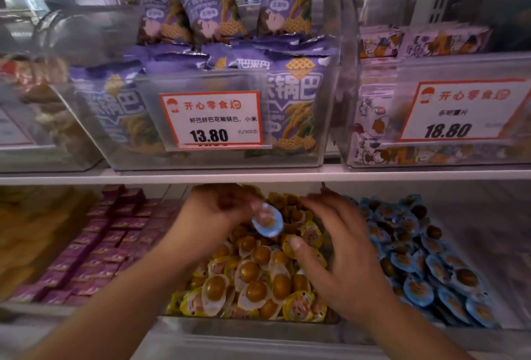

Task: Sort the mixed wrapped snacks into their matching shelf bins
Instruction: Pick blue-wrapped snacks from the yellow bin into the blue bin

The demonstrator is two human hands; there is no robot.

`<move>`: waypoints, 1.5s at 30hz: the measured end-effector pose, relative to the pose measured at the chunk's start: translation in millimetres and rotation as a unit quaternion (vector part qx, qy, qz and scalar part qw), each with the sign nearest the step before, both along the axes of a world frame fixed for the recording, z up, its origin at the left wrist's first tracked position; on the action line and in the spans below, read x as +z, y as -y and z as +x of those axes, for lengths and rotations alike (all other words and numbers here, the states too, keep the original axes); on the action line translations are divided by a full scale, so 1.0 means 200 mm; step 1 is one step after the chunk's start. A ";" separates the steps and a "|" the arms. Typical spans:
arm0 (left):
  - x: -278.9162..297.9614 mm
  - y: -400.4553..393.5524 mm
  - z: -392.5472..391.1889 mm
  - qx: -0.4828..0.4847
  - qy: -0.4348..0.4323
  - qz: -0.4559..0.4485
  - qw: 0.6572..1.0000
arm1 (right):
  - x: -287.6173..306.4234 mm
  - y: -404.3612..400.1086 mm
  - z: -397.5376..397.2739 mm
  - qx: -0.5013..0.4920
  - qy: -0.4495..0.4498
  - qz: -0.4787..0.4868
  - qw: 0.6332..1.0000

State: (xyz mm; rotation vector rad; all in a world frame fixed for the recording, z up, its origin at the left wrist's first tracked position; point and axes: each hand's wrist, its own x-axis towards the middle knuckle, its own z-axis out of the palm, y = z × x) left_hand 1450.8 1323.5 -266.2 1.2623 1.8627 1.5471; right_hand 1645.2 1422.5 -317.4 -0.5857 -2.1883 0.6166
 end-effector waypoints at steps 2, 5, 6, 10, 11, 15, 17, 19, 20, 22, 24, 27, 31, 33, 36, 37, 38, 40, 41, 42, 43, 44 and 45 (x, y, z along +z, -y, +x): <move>-0.04 0.00 0.09 -0.028 0.015 -0.009 0.999 | 0.01 0.02 -0.01 0.022 0.003 -0.020 1.000; -0.06 -0.03 0.13 -0.080 0.061 -0.007 0.995 | 0.00 0.02 -0.02 0.015 -0.040 0.006 0.999; -0.07 -0.06 0.11 -0.078 0.070 -0.014 0.994 | 0.00 0.01 -0.02 0.003 -0.064 0.007 0.998; -0.15 -0.28 -0.07 -0.073 -0.211 -0.180 0.958 | 0.00 -0.09 0.00 -0.077 -0.135 -0.045 0.987; -0.18 -0.34 -0.09 -0.116 -0.285 -0.247 0.919 | -0.01 -0.11 0.00 -0.091 -0.139 -0.058 0.984; -0.26 -0.55 -0.10 -0.136 -0.358 -0.454 0.804 | -0.04 -0.14 0.00 -0.108 -0.143 -0.086 0.980; -0.28 -0.64 -0.10 -0.099 -0.390 -0.498 0.768 | -0.06 -0.15 0.00 -0.105 -0.145 -0.099 0.979; -0.29 -0.68 -0.12 -0.065 -0.398 -0.531 0.745 | -0.06 -0.15 0.00 -0.098 -0.151 -0.112 0.977; -0.29 -0.67 -0.12 -0.043 -0.398 -0.550 0.733 | -0.06 -0.16 0.00 -0.096 -0.153 -0.114 0.977; -0.28 -0.66 -0.13 -0.019 -0.420 -0.574 0.703 | -0.06 -0.15 0.00 -0.091 -0.154 -0.118 0.977; -0.27 -0.66 -0.14 -0.024 -0.433 -0.582 0.688 | -0.06 -0.15 0.00 -0.090 -0.149 -0.124 0.977; -0.24 -0.68 -0.16 -0.045 -0.342 -0.584 0.734 | -0.07 -0.16 0.00 -0.094 -0.143 -0.129 0.977; -0.26 -0.72 -0.12 -0.033 -0.179 -0.541 0.821 | -0.07 -0.15 -0.02 -0.088 -0.144 -0.136 0.976; -0.24 -0.73 -0.12 -0.070 -0.154 -0.526 0.833 | -0.07 -0.15 -0.02 -0.084 -0.148 -0.142 0.975; -0.25 -0.71 -0.15 -0.143 -0.111 -0.510 0.841 | -0.07 -0.15 -0.03 -0.085 -0.151 -0.135 0.975; -0.28 -0.70 -0.16 -0.157 -0.086 -0.491 0.852 | -0.07 -0.15 -0.03 -0.082 -0.150 -0.134 0.976; -0.31 -0.69 -0.18 -0.168 -0.052 -0.467 0.867 | -0.07 -0.15 -0.03 -0.080 -0.150 -0.130 0.977; -0.37 -0.70 -0.21 -0.190 0.044 -0.433 0.880 | -0.07 -0.15 -0.03 -0.081 -0.155 -0.124 0.977; -0.39 -0.70 -0.22 -0.196 0.091 -0.431 0.876 | -0.07 -0.15 -0.03 -0.080 -0.154 -0.125 0.977; -0.39 -0.71 -0.24 -0.199 0.118 -0.437 0.869 | -0.07 -0.16 -0.04 -0.078 -0.153 -0.130 0.977; -0.39 -0.70 -0.25 -0.197 0.133 -0.441 0.865 | -0.08 -0.16 -0.04 -0.076 -0.152 -0.135 0.976; -0.40 -0.70 -0.26 -0.197 0.146 -0.441 0.863 | -0.08 -0.16 -0.04 -0.077 -0.152 -0.136 0.976; -0.40 -0.70 -0.26 -0.203 0.163 -0.436 0.861 | -0.08 -0.17 -0.04 -0.081 -0.154 -0.135 0.976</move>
